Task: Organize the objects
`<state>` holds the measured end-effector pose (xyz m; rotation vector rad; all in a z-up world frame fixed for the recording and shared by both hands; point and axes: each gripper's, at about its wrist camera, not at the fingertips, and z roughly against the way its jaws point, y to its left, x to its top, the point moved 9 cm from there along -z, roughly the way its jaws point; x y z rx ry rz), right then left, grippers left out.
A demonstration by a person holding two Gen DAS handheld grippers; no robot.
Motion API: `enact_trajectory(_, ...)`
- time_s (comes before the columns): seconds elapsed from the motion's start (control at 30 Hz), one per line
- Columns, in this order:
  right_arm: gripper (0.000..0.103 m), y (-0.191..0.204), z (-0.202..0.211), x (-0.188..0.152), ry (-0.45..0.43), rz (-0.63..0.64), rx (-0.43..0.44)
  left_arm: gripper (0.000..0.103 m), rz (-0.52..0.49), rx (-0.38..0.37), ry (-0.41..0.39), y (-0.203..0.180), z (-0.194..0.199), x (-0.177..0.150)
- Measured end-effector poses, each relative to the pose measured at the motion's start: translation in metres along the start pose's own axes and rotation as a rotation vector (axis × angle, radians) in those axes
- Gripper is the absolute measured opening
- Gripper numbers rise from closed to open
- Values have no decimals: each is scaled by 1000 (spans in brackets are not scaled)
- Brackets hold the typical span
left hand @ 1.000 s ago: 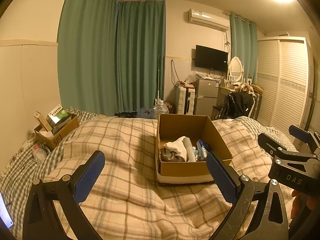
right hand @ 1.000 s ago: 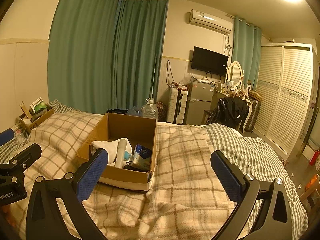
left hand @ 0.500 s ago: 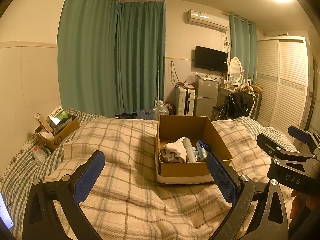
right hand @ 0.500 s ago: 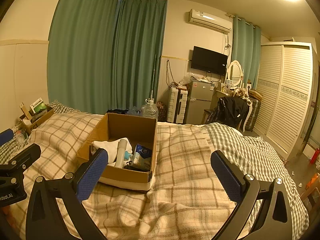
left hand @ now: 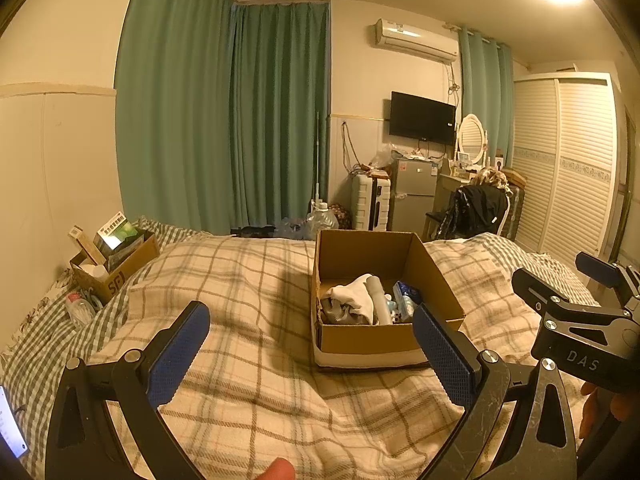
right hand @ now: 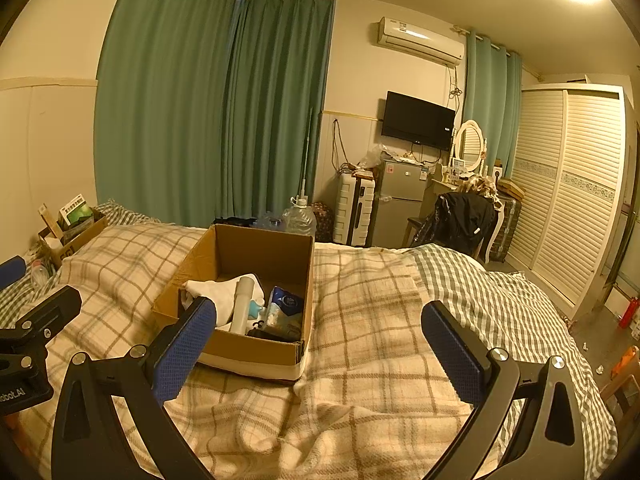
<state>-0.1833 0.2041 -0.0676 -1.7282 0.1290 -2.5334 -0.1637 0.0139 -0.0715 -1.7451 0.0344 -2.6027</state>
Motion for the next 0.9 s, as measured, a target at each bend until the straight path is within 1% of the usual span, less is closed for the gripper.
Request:
enact_trajectory(0.73, 103, 0, 0, -4, 10, 2, 0, 103, -17, 4, 2, 0, 0, -1)
enact_trajectory(0.83, 103, 0, 0, -3, 11, 2, 0, 103, -20, 26, -15, 2, 2, 0)
enact_trajectory(0.9, 103, 0, 0, -3, 11, 2, 1, 103, -21, 7, -8, 1, 1, 0)
